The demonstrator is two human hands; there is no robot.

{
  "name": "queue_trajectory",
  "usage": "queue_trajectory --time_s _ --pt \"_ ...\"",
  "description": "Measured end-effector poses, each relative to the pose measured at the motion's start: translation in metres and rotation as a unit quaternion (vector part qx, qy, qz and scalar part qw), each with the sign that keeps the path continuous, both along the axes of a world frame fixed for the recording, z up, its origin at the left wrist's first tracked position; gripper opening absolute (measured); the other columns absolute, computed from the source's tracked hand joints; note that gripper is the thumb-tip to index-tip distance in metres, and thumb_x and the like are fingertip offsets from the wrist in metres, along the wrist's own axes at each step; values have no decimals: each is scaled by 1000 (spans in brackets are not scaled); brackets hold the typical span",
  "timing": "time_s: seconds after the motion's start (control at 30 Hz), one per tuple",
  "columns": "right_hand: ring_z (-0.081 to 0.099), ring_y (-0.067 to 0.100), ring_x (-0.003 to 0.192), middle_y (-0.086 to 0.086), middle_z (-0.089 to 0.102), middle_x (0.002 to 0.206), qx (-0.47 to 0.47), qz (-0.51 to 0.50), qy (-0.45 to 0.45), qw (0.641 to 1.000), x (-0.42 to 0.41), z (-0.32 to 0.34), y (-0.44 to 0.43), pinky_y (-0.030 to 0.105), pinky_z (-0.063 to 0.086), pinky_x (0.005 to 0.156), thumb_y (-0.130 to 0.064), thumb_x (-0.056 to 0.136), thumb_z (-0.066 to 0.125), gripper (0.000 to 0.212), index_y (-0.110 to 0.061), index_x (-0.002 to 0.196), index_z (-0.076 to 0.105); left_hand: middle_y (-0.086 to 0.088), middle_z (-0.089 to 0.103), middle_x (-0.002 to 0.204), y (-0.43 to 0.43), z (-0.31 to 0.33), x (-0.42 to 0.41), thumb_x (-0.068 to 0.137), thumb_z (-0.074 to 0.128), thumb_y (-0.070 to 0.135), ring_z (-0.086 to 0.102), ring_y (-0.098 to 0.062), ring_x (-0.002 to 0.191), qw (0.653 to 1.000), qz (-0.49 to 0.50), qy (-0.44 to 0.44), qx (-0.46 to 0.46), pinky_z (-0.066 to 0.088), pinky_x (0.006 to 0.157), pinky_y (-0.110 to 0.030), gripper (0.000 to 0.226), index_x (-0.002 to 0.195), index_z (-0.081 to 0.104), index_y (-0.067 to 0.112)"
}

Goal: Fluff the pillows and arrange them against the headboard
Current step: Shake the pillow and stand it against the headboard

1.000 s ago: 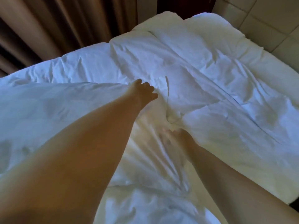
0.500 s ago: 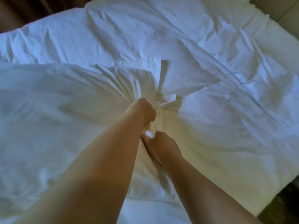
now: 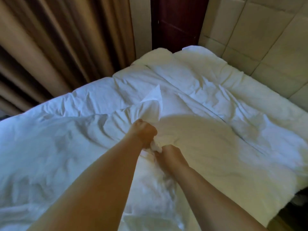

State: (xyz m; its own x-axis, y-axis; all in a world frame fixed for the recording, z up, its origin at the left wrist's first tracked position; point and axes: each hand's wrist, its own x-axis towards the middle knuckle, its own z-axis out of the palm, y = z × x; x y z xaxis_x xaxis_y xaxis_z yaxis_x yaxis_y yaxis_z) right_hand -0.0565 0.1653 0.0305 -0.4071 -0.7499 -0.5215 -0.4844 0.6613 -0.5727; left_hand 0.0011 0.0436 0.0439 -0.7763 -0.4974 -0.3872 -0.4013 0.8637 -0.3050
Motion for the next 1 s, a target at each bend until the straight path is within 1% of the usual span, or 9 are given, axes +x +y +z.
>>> queue_trajectory --time_s 0.17,0.23,0.3,0.47,0.57,0.67,0.8,0.9,1.0 --pt "63 33 88 12 68 98 -116 39 82 989 -7 115 0 29 41 67 -38 93 43 36 -10 91 66 0 63 117 4 123 2 92 51 19 57 -25 114 991 76 75 -79 43 93 -33 23 110 65 22" --pt "61 33 88 13 67 102 -175 60 148 972 -17 169 6 31 42 68 -35 94 42 32 -13 91 64 1 64 114 11 178 1 91 51 20 58 -26 113 978 95 144 -120 43 92 -33 22 107 65 26" --pt "61 34 96 13 66 107 -250 67 217 941 -34 228 15 34 42 72 -27 95 44 26 -14 104 65 3 66 111 22 236 -10 91 49 15 60 -24 109 960 76 203 -175 42 89 -30 23 105 65 25" --pt "62 36 93 12 67 100 -367 23 432 823 -91 372 73 32 35 65 -17 92 46 19 -14 98 64 -4 66 93 81 384 -60 87 51 7 63 -29 92 889 55 387 -239 38 70 -31 19 84 61 22" --pt "62 37 92 13 67 100 -419 5 532 736 -127 441 121 32 32 65 -16 93 44 20 -13 99 63 -8 63 87 131 455 -89 86 49 9 62 -35 91 839 45 484 -244 37 69 -32 19 80 60 23" --pt "62 37 93 14 67 102 -427 17 609 668 -161 485 161 33 31 64 -16 94 42 22 -12 102 63 -11 65 91 177 492 -115 85 48 6 60 -38 93 808 25 542 -230 38 73 -34 19 78 55 23" --pt "61 37 93 15 65 103 -389 71 706 587 -226 505 217 36 31 64 -10 93 41 22 -8 102 61 -12 68 95 233 498 -165 82 52 5 62 -36 91 789 17 584 -190 48 77 -37 19 82 65 18" --pt "60 35 95 13 62 104 -360 105 712 593 -278 490 243 35 34 65 -13 94 41 22 -10 102 60 -9 67 85 255 472 -215 76 54 3 64 -34 84 810 44 569 -134 53 74 -37 20 68 57 21" --pt "60 33 97 10 61 107 -357 92 641 673 -326 450 258 36 43 74 -24 92 46 18 -16 106 54 -6 68 85 269 428 -270 77 57 6 66 -31 85 841 84 529 -72 55 76 -37 17 77 66 20"
